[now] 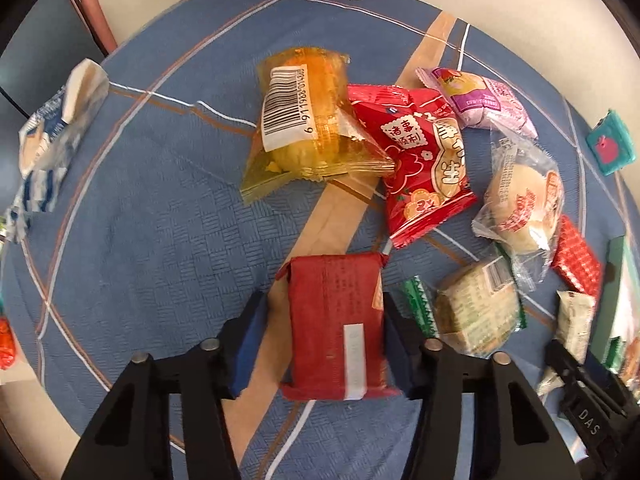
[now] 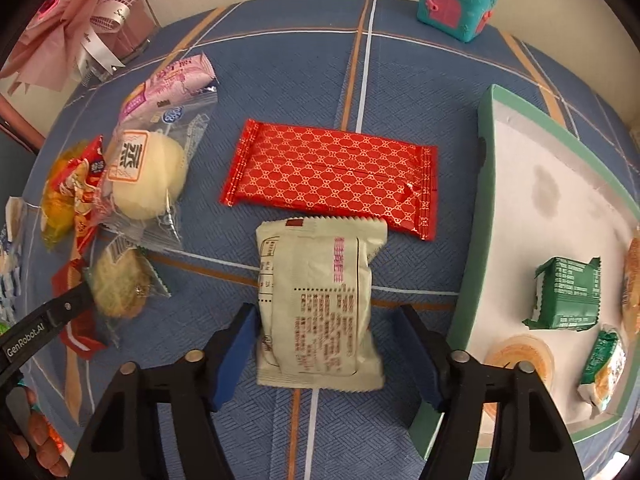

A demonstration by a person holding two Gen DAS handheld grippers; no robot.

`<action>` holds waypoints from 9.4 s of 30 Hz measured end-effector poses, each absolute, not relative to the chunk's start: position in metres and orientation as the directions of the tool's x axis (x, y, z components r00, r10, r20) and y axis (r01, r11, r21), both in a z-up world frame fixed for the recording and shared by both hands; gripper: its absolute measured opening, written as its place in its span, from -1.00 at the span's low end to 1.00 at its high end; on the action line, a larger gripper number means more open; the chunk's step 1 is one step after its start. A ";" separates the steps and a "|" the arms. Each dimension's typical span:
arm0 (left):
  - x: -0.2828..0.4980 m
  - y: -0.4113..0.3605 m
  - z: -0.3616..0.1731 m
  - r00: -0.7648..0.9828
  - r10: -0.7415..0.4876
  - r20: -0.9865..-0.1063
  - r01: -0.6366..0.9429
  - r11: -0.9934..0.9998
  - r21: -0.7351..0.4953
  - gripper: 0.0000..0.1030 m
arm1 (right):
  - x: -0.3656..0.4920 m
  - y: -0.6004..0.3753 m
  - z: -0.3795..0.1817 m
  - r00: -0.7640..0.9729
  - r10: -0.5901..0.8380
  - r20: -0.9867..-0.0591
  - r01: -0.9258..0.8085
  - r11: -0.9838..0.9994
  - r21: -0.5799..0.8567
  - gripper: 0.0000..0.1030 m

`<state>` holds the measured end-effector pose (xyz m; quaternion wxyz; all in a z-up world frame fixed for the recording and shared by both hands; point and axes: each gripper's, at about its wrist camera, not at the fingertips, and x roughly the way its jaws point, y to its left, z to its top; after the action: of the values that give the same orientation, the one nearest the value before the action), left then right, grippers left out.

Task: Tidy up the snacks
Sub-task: 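Grasp the red wafer box with the left gripper while the right grasps the cream bread pack, then carry the red box and cream bread pack over the tray with both grippers, then open both grippers to release the red box and bread pack into the tray, then withdraw both grippers from the tray toward the remaining snacks, then grasp the green-wrapped cake with the left gripper while the right grasps the red patterned bar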

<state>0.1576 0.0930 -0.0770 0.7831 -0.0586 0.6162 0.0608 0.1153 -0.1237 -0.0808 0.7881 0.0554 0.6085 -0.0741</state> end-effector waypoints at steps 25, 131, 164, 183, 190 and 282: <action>0.116 0.079 -0.012 0.299 0.047 -0.953 -0.325 0.944 -0.055 -0.21 | 0.074 -0.167 -0.012 0.415 0.123 -0.901 0.198 0.955 0.222 0.05; 0.102 -0.117 -0.005 0.379 -0.057 -0.924 0.049 0.998 -0.042 0.32 | 0.027 -0.319 -0.016 0.278 -0.129 -0.952 0.497 0.867 0.028 0.48; 0.104 -0.105 0.004 0.411 -0.052 -0.910 0.022 0.999 -0.047 0.72 | 0.024 -0.311 -0.009 0.313 -0.141 -0.939 0.502 0.864 0.037 1.00; 0.106 -0.101 0.013 0.499 -0.065 -0.864 0.057 0.997 -0.042 0.84 | 0.030 -0.300 -0.001 0.444 -0.040 -0.895 0.398 0.904 0.157 1.00; 0.109 -0.096 0.017 0.513 -0.081 -0.855 0.091 0.995 -0.040 0.84 | 0.036 -0.294 -0.001 0.450 -0.011 -0.893 0.378 0.908 0.179 1.00; 0.180 0.058 -0.088 0.238 -0.119 -0.964 -0.296 0.936 -0.189 0.68 | 0.185 -0.132 -0.079 0.250 0.031 -0.968 -0.054 0.998 0.019 0.36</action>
<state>0.1801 0.0583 -0.0884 0.7684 -0.1689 0.6146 0.0578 0.1847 -0.1316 -0.0785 0.7905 -0.0091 0.6119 0.0269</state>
